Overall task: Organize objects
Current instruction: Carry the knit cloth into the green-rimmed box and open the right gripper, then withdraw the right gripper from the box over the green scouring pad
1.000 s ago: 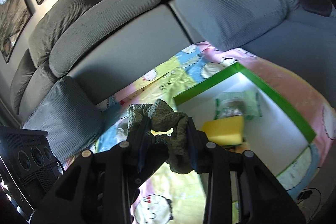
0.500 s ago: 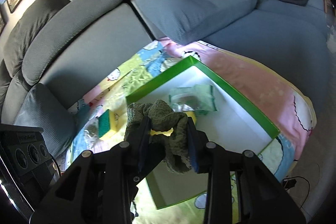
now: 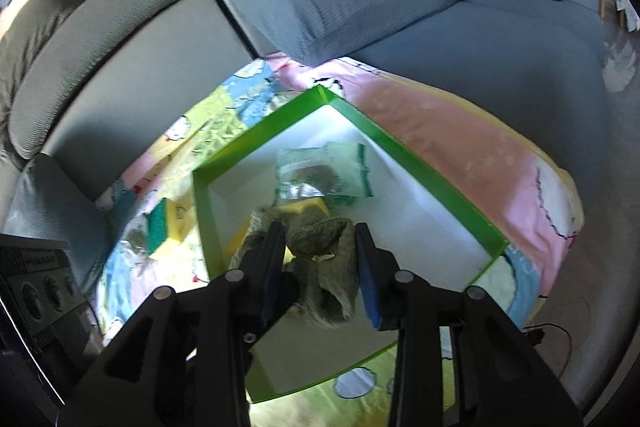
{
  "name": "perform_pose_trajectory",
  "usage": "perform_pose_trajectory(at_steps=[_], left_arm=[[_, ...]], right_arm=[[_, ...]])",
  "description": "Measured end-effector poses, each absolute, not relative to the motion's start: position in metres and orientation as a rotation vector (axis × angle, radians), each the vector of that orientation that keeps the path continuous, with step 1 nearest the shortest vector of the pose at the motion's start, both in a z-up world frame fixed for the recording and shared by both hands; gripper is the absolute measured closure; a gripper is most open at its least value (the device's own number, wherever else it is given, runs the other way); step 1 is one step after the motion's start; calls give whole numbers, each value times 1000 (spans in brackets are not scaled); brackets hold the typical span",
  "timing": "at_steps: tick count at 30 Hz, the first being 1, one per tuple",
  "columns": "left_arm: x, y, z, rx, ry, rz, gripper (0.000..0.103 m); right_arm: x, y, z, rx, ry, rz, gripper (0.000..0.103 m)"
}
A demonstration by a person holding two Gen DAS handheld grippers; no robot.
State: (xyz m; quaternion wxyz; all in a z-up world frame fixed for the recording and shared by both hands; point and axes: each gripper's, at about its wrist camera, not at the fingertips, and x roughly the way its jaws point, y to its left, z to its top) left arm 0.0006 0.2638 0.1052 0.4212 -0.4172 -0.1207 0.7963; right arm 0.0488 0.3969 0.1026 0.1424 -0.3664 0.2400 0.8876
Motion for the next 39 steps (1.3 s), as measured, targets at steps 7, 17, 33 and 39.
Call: perform_pose_trajectory(at_steps=[7, 17, 33, 39], left_arm=[[2, 267, 102, -1061, -258, 2022, 72], [11, 253, 118, -1020, -139, 2172, 72], [12, 188, 135, -998, 21, 2537, 72], [6, 148, 135, -1040, -38, 2629, 72]], right_arm=[[48, 403, 98, -1077, 670, 2505, 67], [49, 403, 101, -1054, 626, 2469, 53], [46, 375, 115, -991, 646, 2579, 31], [42, 357, 123, -974, 651, 2650, 28]])
